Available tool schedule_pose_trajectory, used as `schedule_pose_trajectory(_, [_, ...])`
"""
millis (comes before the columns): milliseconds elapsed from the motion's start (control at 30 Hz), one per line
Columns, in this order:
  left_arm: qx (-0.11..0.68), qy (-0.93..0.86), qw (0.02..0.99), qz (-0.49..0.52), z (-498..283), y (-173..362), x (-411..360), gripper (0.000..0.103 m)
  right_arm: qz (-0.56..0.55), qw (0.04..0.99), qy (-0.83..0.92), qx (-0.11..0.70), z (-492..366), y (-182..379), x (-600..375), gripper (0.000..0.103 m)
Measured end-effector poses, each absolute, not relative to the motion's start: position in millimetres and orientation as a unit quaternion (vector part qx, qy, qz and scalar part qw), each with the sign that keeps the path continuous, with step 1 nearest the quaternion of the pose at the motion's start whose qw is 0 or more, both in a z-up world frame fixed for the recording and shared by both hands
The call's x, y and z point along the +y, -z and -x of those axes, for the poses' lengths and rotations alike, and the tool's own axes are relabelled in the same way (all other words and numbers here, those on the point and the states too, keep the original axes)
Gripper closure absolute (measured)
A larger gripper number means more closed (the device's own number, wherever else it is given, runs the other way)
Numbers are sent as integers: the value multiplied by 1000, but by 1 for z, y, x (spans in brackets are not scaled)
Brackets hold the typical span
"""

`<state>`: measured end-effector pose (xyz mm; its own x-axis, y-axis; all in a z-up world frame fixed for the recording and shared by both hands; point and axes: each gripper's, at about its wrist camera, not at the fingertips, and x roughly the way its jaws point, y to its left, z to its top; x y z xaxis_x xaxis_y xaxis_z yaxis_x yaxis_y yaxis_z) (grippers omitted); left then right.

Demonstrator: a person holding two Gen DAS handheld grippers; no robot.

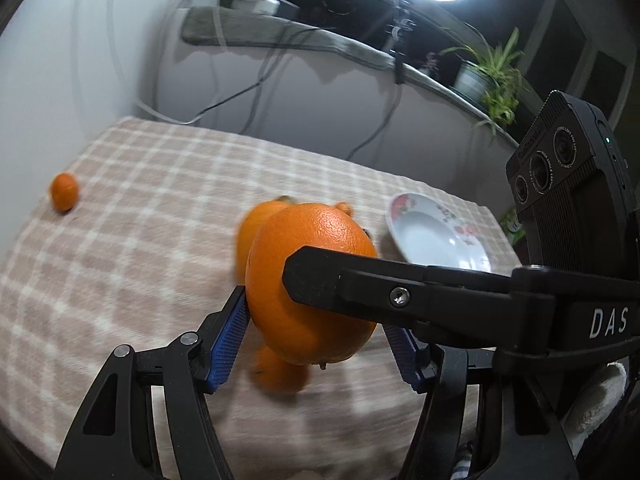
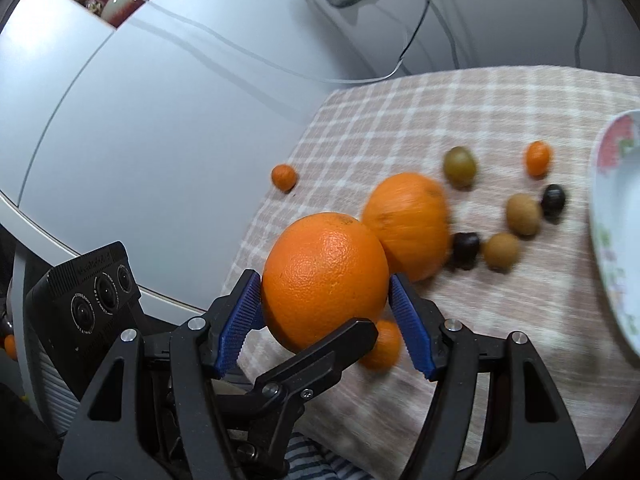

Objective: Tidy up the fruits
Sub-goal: 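Lift the large orange with both tools and carry it over the floral plate, then lower the orange into the plate and open both tools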

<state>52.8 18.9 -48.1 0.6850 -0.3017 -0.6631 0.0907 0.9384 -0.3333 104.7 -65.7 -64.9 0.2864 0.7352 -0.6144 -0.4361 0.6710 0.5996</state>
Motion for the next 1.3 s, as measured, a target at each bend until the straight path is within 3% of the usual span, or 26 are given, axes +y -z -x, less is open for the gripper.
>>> schedule_pose_trajectory(633, [403, 207, 888, 83, -94, 52, -103, 38, -211, 824, -274, 448, -111, 66, -192, 34])
schedule_pose_trajectory(1300, [426, 219, 877, 34, -116, 65, -152, 38, -236, 826, -240, 452, -117, 84, -246, 33])
